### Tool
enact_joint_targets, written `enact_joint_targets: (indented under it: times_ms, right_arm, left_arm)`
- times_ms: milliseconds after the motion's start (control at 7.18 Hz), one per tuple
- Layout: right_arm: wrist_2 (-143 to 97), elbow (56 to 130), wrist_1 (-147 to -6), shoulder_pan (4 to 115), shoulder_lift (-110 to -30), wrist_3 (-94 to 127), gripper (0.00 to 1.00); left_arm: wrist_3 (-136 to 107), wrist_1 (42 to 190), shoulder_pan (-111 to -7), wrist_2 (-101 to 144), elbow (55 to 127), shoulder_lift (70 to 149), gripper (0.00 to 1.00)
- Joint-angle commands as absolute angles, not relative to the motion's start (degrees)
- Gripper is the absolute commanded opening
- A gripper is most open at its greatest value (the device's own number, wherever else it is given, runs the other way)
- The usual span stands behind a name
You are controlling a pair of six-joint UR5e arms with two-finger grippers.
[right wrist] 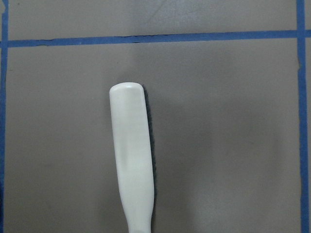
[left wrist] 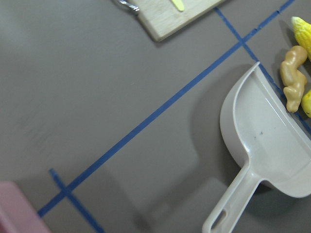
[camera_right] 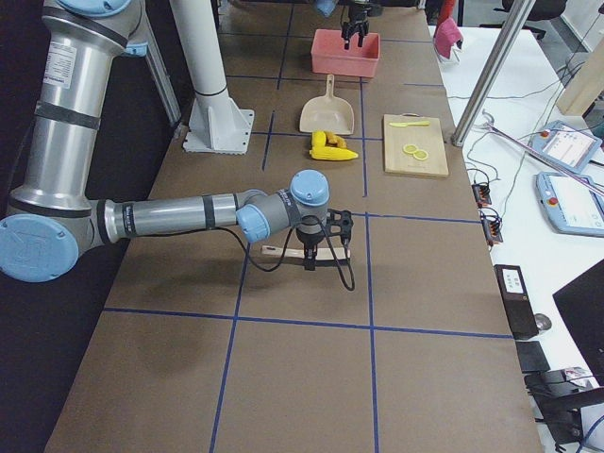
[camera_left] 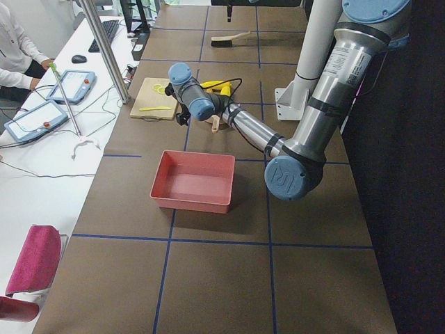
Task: Sweep and dump trash into bin
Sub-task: 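Reach the left gripper to the dustpan handle while the right reaches the brush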
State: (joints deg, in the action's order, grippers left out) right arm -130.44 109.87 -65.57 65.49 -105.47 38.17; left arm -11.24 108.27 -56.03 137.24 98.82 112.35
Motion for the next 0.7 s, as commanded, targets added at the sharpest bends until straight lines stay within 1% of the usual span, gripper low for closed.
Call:
enact_joint_targets:
  times_ms: [0,278,557]
  right_arm:
    - [-122.98,110.21,-55.84,55.41,-109.49,50.0,0.99]
    - [-121.83,110.13,-53.97,51.7,-110.91,54.13,0.99]
    - [-120.07,110.04,-53.88,48.09,-111.44,54.14,0.98]
  left_arm:
    - [-11.07,110.57,-52.74,134.74,98.44,113.2,0.99]
    - [-12.04,110.65,-50.81,134.74,98.7,114.42,0.99]
    - [-11.6,110.57,-48.18,134.56,97.91,117.59,0.99]
